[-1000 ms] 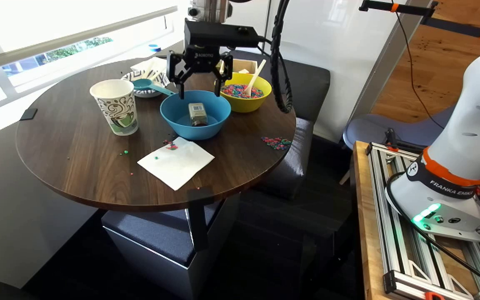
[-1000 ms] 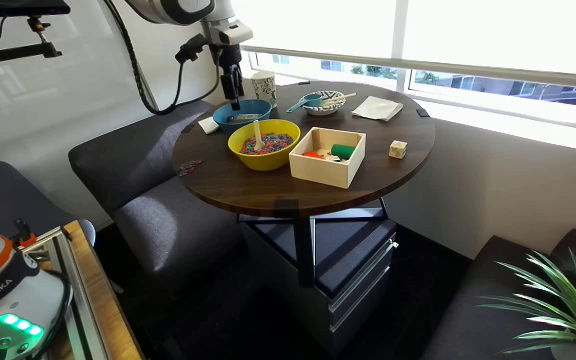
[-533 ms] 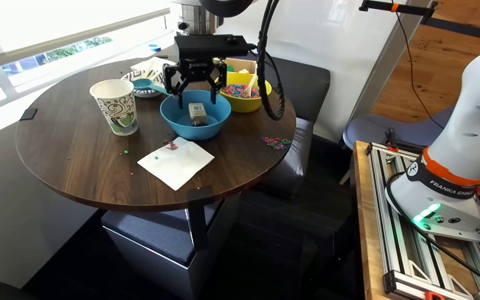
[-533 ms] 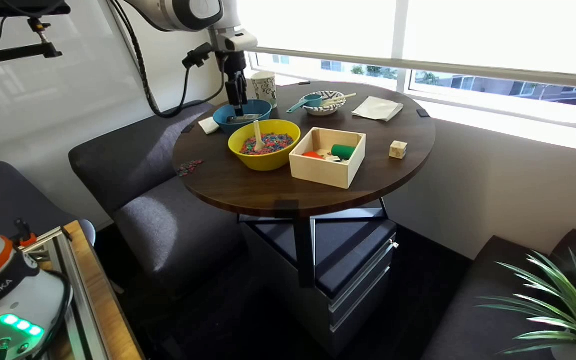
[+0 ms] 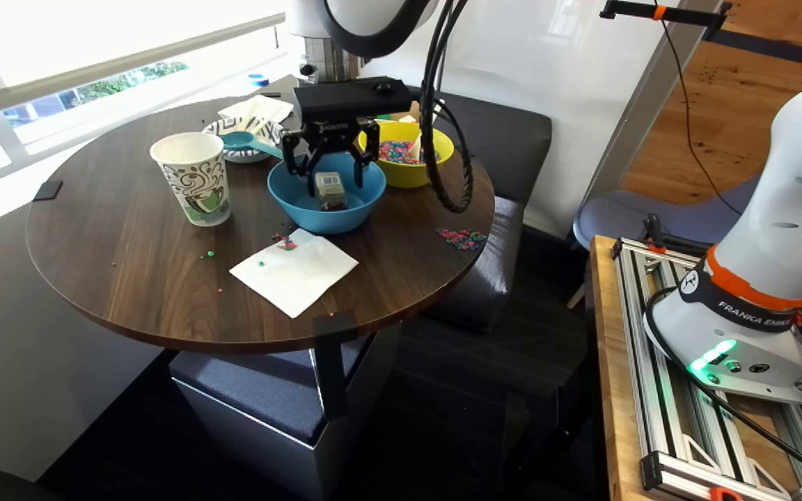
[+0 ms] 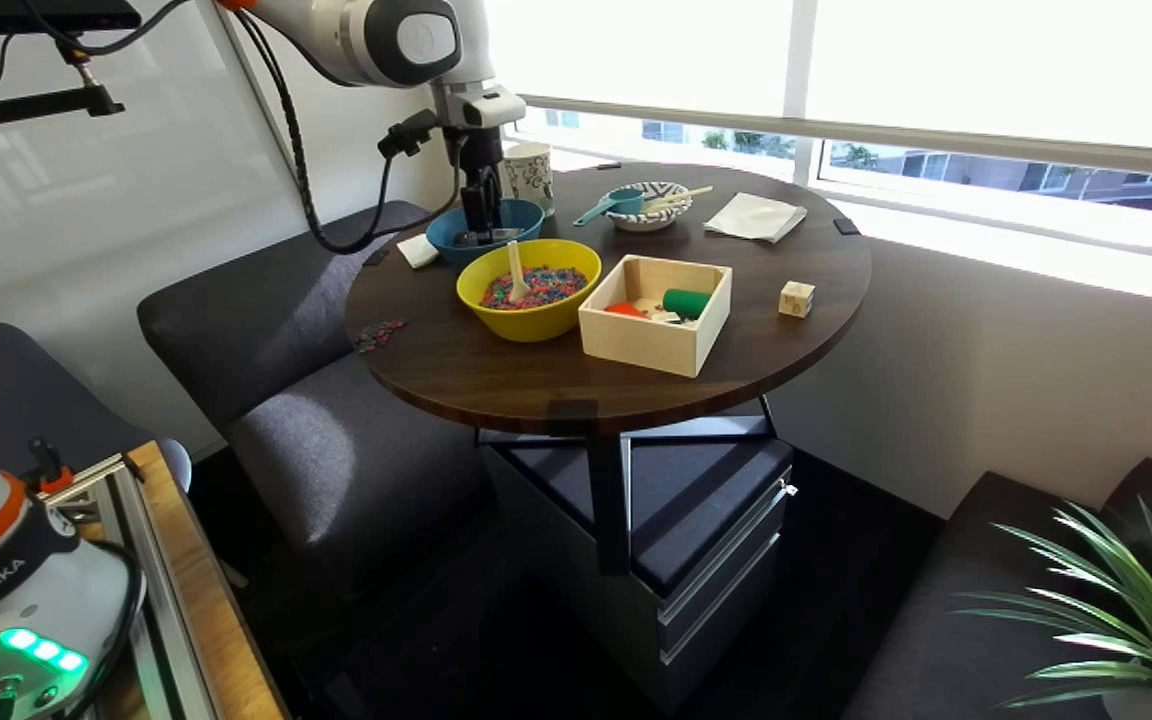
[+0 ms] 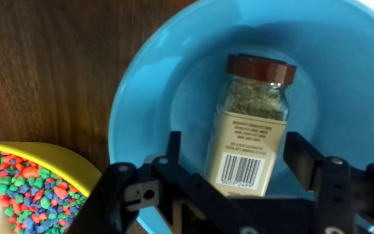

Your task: Remove the spice bottle from the blue bowl put it in the wooden box

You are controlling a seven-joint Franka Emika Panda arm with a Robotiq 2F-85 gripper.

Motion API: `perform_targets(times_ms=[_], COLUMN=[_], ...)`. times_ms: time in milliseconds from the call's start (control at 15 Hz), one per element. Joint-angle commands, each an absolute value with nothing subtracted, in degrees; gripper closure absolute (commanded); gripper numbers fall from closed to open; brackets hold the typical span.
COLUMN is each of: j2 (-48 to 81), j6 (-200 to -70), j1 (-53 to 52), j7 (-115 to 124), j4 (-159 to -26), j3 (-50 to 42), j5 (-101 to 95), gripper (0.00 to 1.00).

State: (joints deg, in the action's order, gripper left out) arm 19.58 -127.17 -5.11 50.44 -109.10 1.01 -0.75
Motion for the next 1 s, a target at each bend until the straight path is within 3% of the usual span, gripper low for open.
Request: perform_targets(times_ms=[0, 67, 333, 667, 933], j2=[21.37, 21.54, 20.75, 14.48, 6.88], j6=[-129.33, -130.29, -131.74, -126.68, -130.45], j1=[-5.88, -5.96, -6.12, -6.0, -4.56], j7=[50.26, 50.2, 49.43, 46.37, 48.3], j4=[-108.34, -108.39, -108.52, -109.78, -112.33], j3=[0.21, 0.17, 0.33, 0.27, -0.94], j5=[0.26, 0.21, 0.42, -0.41, -0.08], gripper=[0.42, 0.45, 0.77, 0.77, 0.77])
